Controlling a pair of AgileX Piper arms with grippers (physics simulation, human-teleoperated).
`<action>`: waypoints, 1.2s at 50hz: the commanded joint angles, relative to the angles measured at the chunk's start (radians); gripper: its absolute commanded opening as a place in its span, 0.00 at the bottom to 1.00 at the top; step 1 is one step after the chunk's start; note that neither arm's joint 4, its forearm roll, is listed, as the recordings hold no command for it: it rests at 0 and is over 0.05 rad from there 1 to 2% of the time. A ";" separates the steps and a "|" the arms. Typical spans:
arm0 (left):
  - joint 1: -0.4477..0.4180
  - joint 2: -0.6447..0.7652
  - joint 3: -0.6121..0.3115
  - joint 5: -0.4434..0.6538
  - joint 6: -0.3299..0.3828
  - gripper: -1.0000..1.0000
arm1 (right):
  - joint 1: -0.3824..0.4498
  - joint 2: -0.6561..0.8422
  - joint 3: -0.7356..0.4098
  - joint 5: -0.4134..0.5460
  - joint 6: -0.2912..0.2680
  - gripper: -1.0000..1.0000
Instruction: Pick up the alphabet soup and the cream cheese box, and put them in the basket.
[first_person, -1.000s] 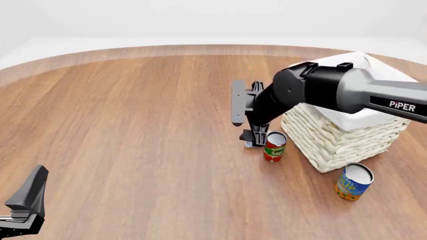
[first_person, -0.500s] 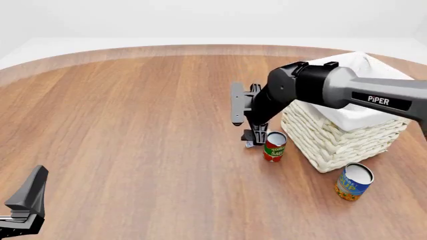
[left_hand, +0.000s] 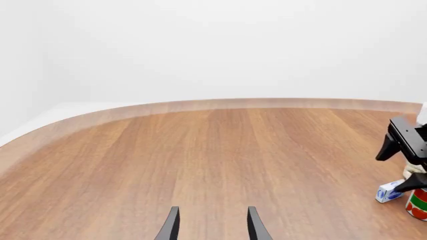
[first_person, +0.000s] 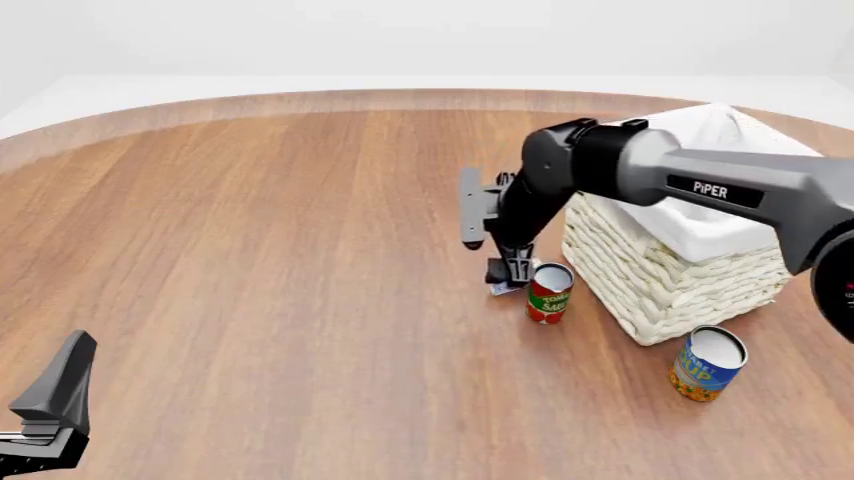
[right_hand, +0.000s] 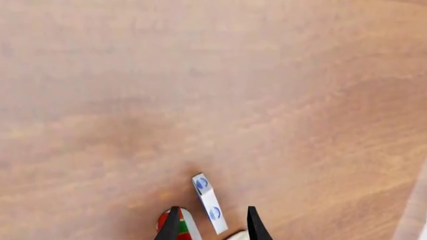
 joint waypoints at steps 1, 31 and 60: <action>0.000 0.000 0.000 0.000 0.000 1.00 | -0.001 0.044 -0.046 0.038 -0.007 1.00; 0.000 0.000 0.000 0.000 0.000 1.00 | -0.018 0.124 -0.088 0.062 -0.049 1.00; 0.000 0.000 0.000 0.000 0.000 1.00 | -0.027 0.193 -0.140 0.076 -0.058 1.00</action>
